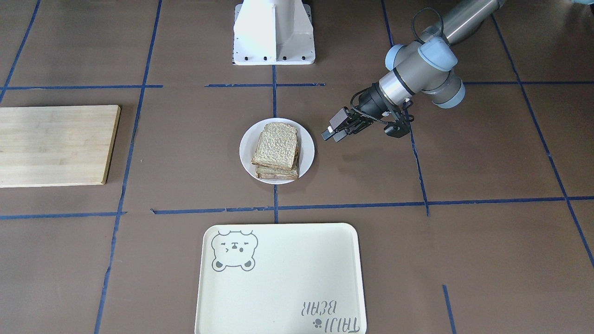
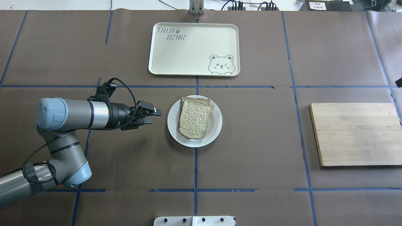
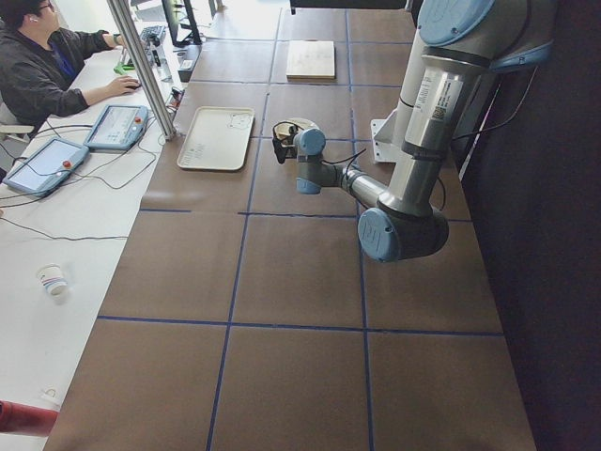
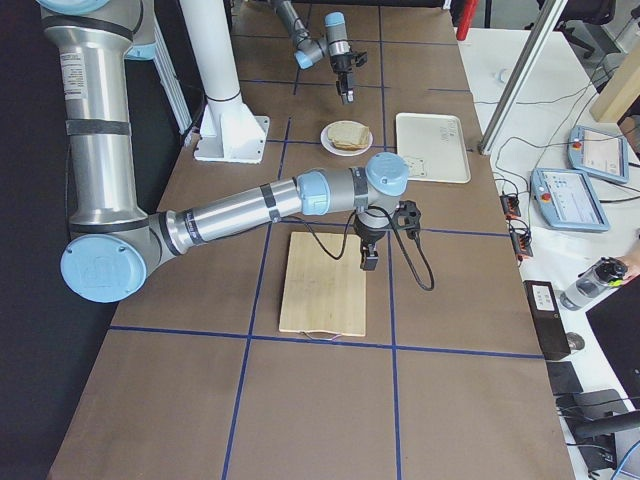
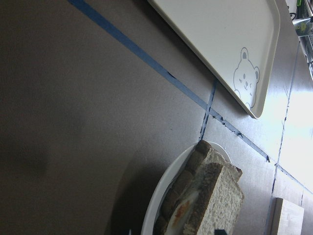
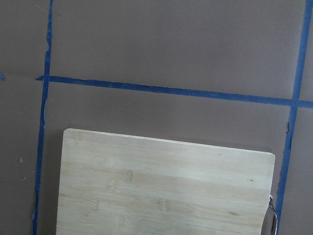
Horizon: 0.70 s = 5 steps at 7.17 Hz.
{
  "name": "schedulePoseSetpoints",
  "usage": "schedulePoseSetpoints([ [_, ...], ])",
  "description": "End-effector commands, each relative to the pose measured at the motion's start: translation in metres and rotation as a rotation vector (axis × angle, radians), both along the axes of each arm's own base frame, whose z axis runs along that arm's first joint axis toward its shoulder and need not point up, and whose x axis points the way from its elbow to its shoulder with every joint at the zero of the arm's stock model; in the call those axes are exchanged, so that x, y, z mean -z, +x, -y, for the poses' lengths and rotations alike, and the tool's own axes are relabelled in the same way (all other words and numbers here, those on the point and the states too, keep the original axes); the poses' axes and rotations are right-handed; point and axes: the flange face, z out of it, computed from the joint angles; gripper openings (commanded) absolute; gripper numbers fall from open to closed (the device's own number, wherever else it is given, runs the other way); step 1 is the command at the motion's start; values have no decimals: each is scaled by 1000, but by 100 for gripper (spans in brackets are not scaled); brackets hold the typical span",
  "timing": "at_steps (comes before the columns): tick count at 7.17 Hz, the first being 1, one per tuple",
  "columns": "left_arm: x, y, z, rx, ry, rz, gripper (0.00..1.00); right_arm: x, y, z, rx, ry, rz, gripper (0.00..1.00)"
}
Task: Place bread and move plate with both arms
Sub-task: 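Reach the left gripper to the plate rim nearest it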
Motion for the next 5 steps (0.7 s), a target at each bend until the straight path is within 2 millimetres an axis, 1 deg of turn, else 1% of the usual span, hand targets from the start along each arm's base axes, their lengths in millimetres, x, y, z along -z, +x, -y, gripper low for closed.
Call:
schedulePoseSetpoints([
  [1,4,29,-1,-22,-8,7,52,-1,0,0,-1,-3,0,100],
  [2,1,33,-1,-25,-12,13,51,0,0,0,-1,-2,0,100],
  [3,1,39,-5,-34,-13,16,51,-1,0,0,-1,-3,0,100],
  [4,3,45,-5,-27,-12,15,51,-5,0,1,-1,-11,-2,100],
  [5,2,56,-13,-21,-13,18,50,-6,0,1,0,-12,-2,100],
])
